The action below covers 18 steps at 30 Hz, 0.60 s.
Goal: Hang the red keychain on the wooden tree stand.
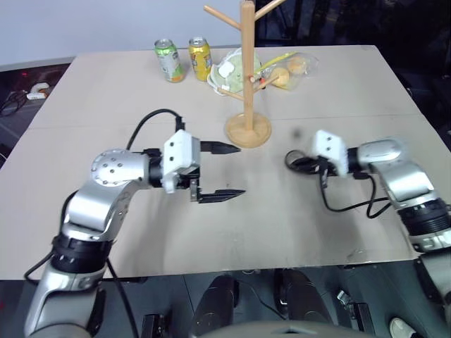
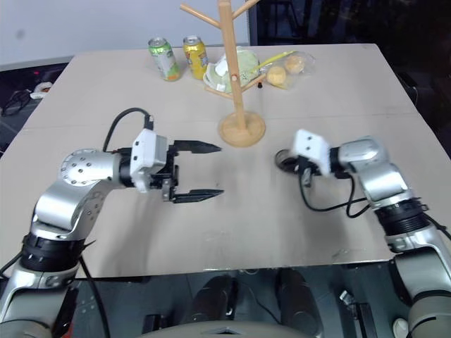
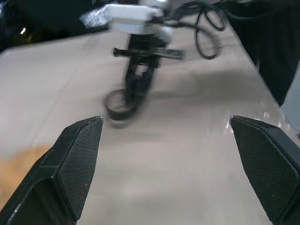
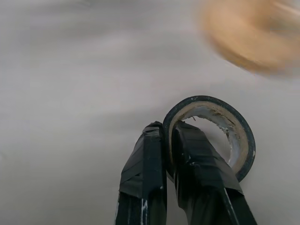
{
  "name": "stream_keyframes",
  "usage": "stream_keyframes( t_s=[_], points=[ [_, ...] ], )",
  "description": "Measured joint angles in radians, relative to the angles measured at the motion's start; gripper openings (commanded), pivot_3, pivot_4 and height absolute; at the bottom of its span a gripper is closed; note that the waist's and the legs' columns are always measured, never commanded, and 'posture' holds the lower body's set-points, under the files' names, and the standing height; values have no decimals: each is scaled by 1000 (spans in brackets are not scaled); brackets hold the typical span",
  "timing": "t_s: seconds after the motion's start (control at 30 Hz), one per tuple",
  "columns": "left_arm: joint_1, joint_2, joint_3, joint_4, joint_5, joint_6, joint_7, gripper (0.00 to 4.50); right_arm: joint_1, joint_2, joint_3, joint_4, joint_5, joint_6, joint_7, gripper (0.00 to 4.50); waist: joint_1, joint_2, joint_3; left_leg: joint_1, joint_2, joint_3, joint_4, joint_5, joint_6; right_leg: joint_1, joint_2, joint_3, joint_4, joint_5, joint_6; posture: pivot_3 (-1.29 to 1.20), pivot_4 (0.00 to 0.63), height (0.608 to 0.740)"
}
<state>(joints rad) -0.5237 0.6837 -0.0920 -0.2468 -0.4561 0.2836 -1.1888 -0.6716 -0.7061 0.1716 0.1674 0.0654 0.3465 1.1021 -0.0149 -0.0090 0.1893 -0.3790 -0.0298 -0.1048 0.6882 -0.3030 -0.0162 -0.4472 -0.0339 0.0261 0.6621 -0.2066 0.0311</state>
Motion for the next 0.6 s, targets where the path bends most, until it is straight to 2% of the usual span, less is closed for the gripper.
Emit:
stream_keyframes(
  t_s=[0.17,0.27,0.43,0.47,0.5,0.53,0.57,0.6],
  points=[
    [-91,-72,-62,98,44,-37,-15,4500,-6,-45,-36,169,-31,4,-78,104,-14,0,0,1,1,3,0,0,0,0,1,3,1,0,0,0,150,740],
    [-127,-117,-104,161,85,-86,-30,4500,-47,-33,-56,323,-39,2,-139,104,-23,0,0,1,0,6,0,1,2,0,0,5,1,1,1,0,150,740],
    [-139,-139,-121,205,118,-128,-39,4500,-102,-13,-95,460,-36,-2,-190,104,-28,0,0,3,0,10,0,2,3,0,1,10,1,2,3,0,150,740],
    [-139,-139,-121,208,118,-131,-40,4500,-105,-11,-96,468,-34,-3,-190,842,-28,0,0,3,0,11,0,2,5,0,1,11,0,3,4,0,150,740],
    [-139,-139,-121,211,118,-134,-43,4500,-107,-10,-99,475,-33,-3,-191,1043,-28,0,0,3,0,12,0,2,6,0,1,12,0,4,5,0,150,740],
    [-134,-135,-120,212,118,-136,-51,4500,-105,-9,-102,482,-28,-1,-189,1638,-27,0,0,3,0,13,0,1,10,0,1,15,0,5,7,0,150,740],
    [-134,-135,-120,212,118,-136,-52,4500,-105,-9,-102,482,-28,-1,-189,1638,-27,0,0,3,0,13,0,1,10,0,1,15,0,5,7,0,150,740],
    [-127,-130,-117,211,118,-136,-53,4500,-100,-9,-103,476,-22,2,-184,2070,-27,0,0,3,0,14,0,2,10,0,1,16,0,6,8,0,150,740]
  ],
)
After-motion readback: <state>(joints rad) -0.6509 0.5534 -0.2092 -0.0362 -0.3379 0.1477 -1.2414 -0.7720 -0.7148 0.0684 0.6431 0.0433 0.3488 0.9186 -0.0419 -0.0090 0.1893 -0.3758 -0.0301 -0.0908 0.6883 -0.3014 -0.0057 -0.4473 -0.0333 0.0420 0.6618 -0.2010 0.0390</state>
